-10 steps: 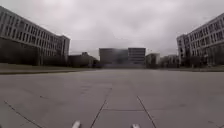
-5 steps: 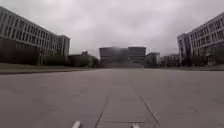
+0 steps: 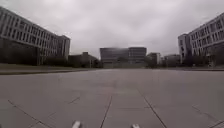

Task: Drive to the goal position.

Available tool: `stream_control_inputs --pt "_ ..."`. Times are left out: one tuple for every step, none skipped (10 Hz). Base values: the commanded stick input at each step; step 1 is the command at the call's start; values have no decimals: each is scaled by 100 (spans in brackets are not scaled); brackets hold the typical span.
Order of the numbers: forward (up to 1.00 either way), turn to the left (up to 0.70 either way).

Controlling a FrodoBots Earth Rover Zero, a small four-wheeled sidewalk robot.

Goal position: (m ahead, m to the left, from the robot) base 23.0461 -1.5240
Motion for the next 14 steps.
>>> stream_control_inputs --pt "70 0" --pt "70 0" --pt "70 0" --pt "70 0" --pt "70 0" --pt "70 0" --pt "70 0" --pt "70 0" --pt "70 0" --pt "70 0" --pt "70 0" --pt "70 0" --pt "70 0" --pt "70 0"
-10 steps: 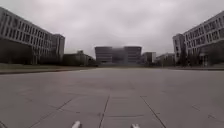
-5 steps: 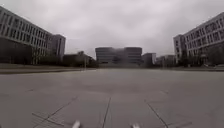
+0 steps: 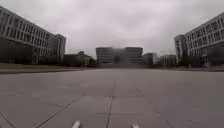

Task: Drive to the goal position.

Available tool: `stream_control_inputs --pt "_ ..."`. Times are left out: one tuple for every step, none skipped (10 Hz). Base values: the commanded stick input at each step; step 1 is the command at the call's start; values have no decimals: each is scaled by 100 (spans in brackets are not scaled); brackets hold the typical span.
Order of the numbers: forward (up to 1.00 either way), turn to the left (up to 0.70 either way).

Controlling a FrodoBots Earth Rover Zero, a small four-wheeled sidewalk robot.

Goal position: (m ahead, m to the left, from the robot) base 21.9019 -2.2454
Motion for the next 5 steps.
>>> stream_control_inputs --pt "70 0" --pt "70 0" --pt "70 0" --pt "70 0" --pt "70 0"
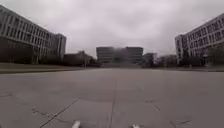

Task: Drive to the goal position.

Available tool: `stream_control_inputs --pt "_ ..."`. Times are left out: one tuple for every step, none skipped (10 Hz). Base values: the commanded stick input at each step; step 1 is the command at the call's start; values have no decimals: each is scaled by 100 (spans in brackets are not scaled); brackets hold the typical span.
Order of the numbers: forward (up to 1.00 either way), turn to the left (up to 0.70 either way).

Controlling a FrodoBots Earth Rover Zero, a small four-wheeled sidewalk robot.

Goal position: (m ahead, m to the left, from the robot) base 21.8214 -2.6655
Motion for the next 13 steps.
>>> stream_control_inputs --pt "70 0" --pt "70 0" --pt "70 0" --pt "70 0" --pt "70 0" --pt "70 0" --pt "70 0" --pt "70 0" --pt "70 0" --pt "70 0" --pt "70 0" --pt "70 0" --pt "70 0"
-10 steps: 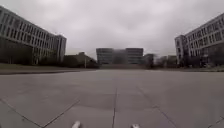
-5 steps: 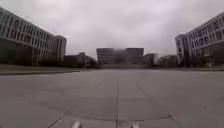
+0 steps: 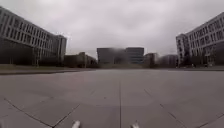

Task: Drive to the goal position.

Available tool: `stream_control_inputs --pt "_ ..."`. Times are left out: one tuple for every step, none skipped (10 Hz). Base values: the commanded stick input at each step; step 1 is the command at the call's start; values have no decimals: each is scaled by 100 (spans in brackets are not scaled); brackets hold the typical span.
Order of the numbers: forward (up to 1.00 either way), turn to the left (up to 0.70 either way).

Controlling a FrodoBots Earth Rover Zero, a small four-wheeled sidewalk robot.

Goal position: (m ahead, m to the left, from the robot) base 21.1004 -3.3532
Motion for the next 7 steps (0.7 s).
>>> stream_control_inputs --pt "70 0" --pt "70 0" --pt "70 0" --pt "70 0" --pt "70 -3" --pt "70 -15" --pt "70 -2"
